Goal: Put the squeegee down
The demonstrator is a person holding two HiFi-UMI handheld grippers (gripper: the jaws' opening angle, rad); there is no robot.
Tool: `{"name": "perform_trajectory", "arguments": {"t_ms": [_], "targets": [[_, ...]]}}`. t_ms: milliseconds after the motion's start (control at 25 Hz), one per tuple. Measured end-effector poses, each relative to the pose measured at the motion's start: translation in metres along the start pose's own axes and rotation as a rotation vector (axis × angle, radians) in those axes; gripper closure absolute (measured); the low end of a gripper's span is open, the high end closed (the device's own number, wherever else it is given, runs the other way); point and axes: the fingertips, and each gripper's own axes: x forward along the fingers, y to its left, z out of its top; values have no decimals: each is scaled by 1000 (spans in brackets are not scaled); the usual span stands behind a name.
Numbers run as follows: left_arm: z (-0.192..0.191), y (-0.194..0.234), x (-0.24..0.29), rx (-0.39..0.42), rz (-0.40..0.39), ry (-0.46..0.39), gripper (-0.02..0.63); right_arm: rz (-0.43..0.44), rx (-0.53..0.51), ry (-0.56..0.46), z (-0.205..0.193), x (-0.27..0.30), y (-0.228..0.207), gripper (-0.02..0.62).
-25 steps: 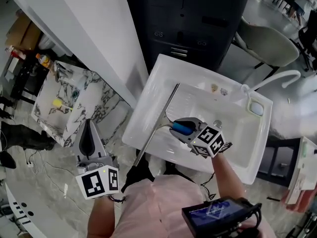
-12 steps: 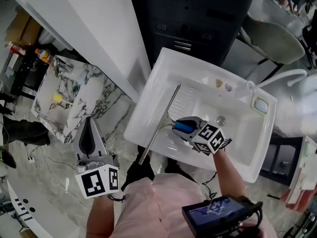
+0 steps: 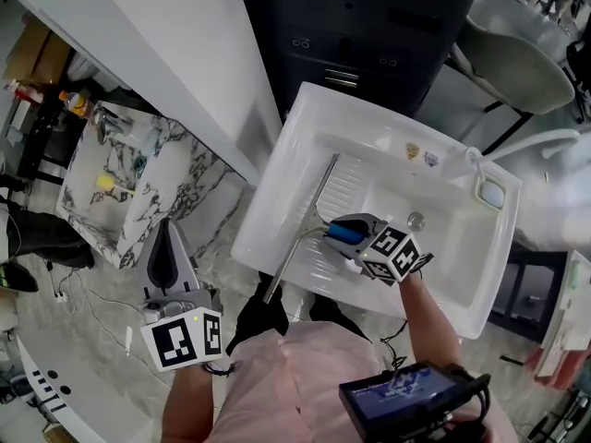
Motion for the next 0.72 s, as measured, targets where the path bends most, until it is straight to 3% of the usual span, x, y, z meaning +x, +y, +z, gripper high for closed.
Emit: {"name": "perform_trajectory", "arguments": {"t_ms": [720], "targets": [[-7, -4, 18, -4, -18, 24, 597, -11, -6, 35, 1, 16, -10, 462]]}}
